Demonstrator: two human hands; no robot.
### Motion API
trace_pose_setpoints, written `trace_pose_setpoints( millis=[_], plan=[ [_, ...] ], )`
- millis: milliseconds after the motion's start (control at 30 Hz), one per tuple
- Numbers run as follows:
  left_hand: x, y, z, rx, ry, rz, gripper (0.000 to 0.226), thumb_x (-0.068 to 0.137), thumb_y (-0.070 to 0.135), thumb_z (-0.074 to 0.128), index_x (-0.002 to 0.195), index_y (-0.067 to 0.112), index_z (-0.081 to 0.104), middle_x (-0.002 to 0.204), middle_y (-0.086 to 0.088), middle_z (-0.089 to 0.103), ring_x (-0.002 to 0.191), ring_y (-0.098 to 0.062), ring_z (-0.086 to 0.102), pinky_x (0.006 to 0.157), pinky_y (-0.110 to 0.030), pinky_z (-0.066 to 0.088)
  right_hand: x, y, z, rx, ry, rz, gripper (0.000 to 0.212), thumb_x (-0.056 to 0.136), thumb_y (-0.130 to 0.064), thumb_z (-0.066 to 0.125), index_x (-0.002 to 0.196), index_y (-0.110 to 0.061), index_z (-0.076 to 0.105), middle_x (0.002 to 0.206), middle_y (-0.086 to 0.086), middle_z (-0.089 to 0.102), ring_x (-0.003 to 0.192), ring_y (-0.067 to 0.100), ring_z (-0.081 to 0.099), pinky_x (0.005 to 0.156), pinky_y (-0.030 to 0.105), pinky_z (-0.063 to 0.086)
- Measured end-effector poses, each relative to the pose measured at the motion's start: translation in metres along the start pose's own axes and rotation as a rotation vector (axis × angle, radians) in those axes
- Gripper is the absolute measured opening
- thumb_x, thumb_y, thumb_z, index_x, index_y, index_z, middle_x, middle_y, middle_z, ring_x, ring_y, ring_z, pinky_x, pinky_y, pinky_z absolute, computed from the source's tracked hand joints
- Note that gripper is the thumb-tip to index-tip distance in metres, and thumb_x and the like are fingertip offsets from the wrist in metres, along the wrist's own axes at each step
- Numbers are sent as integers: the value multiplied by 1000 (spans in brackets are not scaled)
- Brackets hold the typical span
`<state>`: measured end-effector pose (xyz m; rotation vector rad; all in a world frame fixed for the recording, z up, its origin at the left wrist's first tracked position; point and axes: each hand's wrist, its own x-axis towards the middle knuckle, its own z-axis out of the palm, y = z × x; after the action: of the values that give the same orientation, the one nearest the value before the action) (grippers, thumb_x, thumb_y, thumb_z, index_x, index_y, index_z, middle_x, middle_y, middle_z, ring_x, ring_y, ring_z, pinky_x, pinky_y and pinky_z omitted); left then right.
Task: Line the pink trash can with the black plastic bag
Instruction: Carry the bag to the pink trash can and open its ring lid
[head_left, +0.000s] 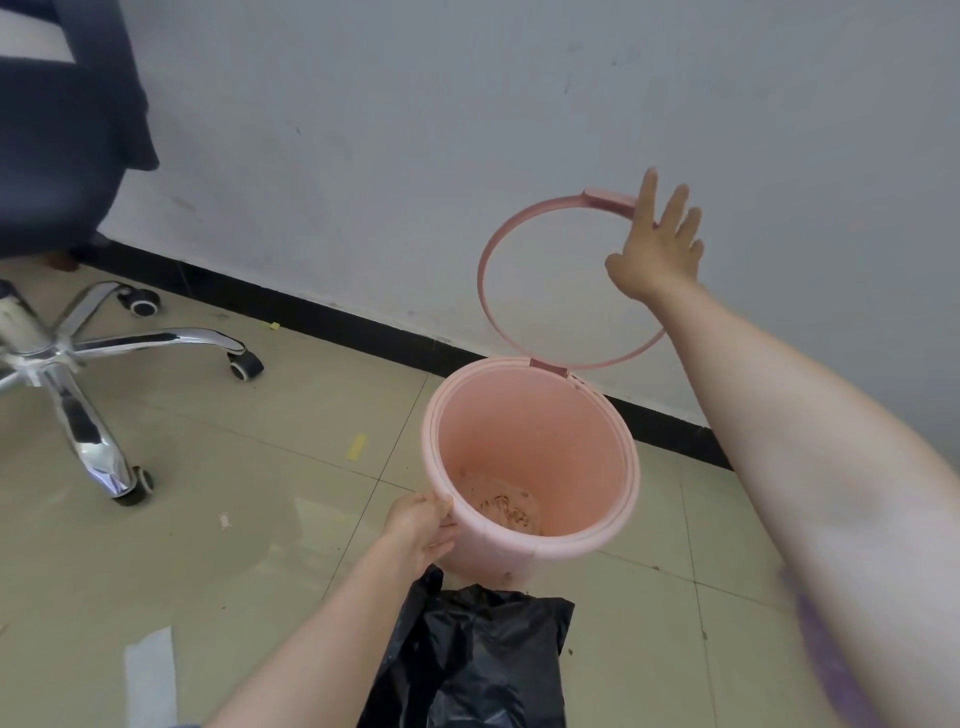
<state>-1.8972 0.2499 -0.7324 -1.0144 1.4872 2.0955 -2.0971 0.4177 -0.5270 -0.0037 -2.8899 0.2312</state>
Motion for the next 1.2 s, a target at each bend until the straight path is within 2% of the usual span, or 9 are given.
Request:
trace_pose_setpoints(
  millis=[167, 300, 633, 800, 933, 1033, 1100, 1200],
  plan=[
    [0, -2, 1, 15, 2, 9, 32, 96, 10, 47, 124, -4, 48, 108, -14, 61, 95, -24, 60, 86, -36, 47, 0, 17, 15, -48, -225, 44, 85, 91, -22, 48, 144, -27, -18, 156, 12, -18, 143, 34, -7, 114, 53, 13],
    [1, -3, 0, 9, 8, 8, 35, 96, 11, 47, 127, -4, 45, 118, -17, 61, 94, -24, 60, 86, -35, 47, -14, 29, 29, -76, -277, -8, 85, 91, -25, 49, 144, -32, -17, 156, 12, -16, 143, 34, -8, 114, 54, 10],
    [-9, -4, -2, 27, 1, 8, 31, 96, 12, 46, 125, -1, 47, 112, -14, 62, 95, -24, 61, 83, -36, 49, -49, 49, 26, -84, -322, -78, 82, 90, -26, 49, 145, -31, -12, 157, 12, -11, 143, 34, -4, 113, 55, 13],
    [-18, -3, -3, 25, 0, 9, 30, 96, 11, 46, 123, -1, 47, 122, -19, 61, 107, -29, 61, 86, -37, 48, -108, 54, 43, -46, -388, -188, 84, 88, -35, 53, 146, -29, -8, 157, 15, -6, 144, 33, -2, 114, 54, 18],
    [-20, 3, 1, 32, -1, 10, 27, 97, 10, 44, 121, -1, 49, 124, -20, 60, 114, -31, 58, 91, -38, 47, -185, 56, 79, -24, -531, -317, 82, 87, -47, 51, 145, -36, -5, 158, 10, -9, 144, 27, -9, 115, 49, 7],
    [-17, 6, 3, 32, -6, 10, 28, 97, 10, 45, 121, -2, 49, 124, -22, 60, 114, -33, 58, 87, -37, 47, -238, 57, 109, -43, -662, -371, 79, 86, -57, 44, 143, -41, -8, 157, 7, -14, 143, 27, -15, 115, 54, 0],
    [-16, 7, 2, 44, -17, 8, 29, 96, 10, 46, 123, -2, 48, 125, -21, 60, 114, -34, 57, 89, -38, 47, -259, 57, 123, -102, -650, -393, 74, 89, -56, 40, 144, -39, -7, 157, 9, -12, 143, 28, -13, 114, 55, -2],
    [-19, 8, 0, 67, -36, 1, 34, 96, 13, 48, 127, 0, 46, 127, -18, 59, 115, -34, 57, 93, -38, 47, -269, 56, 131, -134, -542, -383, 62, 97, -46, 33, 144, -36, -6, 158, 12, -7, 144, 30, -9, 114, 54, -2]
  ],
)
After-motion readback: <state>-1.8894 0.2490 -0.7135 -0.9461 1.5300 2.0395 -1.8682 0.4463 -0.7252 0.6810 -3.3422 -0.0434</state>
